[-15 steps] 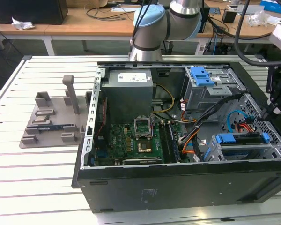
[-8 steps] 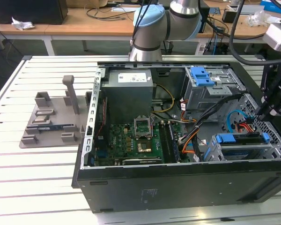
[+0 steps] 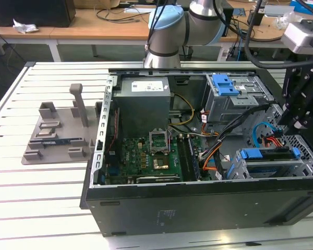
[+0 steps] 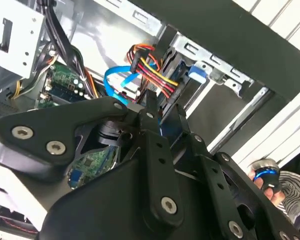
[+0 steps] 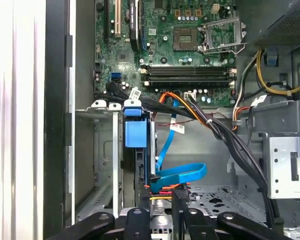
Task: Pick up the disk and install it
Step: 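Insert the second disk wire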
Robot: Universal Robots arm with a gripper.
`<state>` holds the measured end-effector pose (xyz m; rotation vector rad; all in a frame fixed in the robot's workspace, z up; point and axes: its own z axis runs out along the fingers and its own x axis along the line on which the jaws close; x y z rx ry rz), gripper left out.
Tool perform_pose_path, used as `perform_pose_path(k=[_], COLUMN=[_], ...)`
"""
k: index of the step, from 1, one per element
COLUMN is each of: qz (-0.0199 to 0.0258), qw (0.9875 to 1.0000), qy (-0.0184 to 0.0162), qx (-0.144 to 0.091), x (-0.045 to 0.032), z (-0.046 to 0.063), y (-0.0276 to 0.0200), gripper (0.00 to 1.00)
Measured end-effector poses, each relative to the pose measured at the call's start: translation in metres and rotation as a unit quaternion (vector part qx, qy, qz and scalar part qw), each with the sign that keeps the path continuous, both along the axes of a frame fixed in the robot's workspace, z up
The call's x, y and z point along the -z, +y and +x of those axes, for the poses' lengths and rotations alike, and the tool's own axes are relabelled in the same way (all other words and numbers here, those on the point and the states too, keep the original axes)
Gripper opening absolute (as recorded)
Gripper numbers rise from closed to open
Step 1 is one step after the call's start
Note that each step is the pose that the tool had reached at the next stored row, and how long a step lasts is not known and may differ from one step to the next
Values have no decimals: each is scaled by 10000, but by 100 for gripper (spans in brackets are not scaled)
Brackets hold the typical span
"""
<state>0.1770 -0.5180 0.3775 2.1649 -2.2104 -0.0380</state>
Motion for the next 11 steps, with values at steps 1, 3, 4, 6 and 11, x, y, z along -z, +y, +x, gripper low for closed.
perform_pose_path(k=[1,3,4,6,11], qz=[1,6,8,8,13], qw=[10000,10000,10000,10000,9999], qy=[-22,-24,-25,-25,-25], qx=[0,-17,-34,-72,-110], x=[-3,-2,3,20,67], z=[-43,-100,-106,-108,-109], y=[-4,-34,-51,-83,-97], gripper=[31,31,31,31,31])
